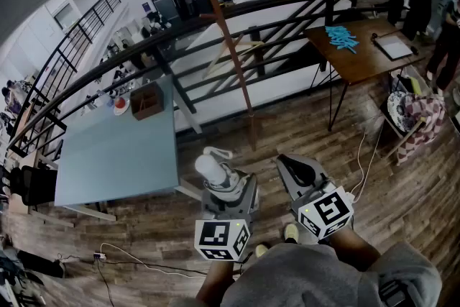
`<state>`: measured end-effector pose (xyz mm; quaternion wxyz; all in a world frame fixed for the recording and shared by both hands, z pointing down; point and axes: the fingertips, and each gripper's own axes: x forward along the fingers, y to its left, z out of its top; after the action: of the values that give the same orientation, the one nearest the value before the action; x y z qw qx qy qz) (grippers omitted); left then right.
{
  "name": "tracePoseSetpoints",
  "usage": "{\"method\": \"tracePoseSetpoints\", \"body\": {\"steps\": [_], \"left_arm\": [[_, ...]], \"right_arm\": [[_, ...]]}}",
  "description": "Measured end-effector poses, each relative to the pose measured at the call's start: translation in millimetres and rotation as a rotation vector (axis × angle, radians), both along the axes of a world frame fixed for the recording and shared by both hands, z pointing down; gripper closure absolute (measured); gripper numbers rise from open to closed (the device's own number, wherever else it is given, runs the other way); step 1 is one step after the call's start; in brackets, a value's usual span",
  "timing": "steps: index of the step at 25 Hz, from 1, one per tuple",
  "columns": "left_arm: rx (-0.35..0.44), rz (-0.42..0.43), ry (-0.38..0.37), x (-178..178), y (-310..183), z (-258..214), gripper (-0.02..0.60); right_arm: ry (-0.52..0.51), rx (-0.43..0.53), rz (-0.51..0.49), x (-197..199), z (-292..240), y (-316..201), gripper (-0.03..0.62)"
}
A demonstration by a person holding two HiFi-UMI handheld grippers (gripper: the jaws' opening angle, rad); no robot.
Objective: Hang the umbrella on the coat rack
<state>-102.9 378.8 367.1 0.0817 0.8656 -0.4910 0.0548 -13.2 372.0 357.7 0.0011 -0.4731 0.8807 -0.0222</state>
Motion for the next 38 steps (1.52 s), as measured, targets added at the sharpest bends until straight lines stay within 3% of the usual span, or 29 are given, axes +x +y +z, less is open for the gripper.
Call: {"method": "tracePoseSetpoints", "body": {"steps": [14,18,23,38], "left_arm": [[0.011,-0.002,-0.014,44,-40,-4,0.316],[0.019,-0.012,-0.023,53,-42,-6,0.316],[0.033,-0.025,-0.038,67,-44,-7,0.316],[0.026,-0.032,-0.044,96,-44,-7,0.316]], "right_arm": [[0.011,0.02,0.02,46,-2,-45,0.566],[-0.019,0.039,-0.018,55,-9,-46,0.566],[-0.066,-0.029,-0.113,58,-1,-49,0.566],[-0.002,-0.063,-0.168,72,11,-48,0.566]]}}
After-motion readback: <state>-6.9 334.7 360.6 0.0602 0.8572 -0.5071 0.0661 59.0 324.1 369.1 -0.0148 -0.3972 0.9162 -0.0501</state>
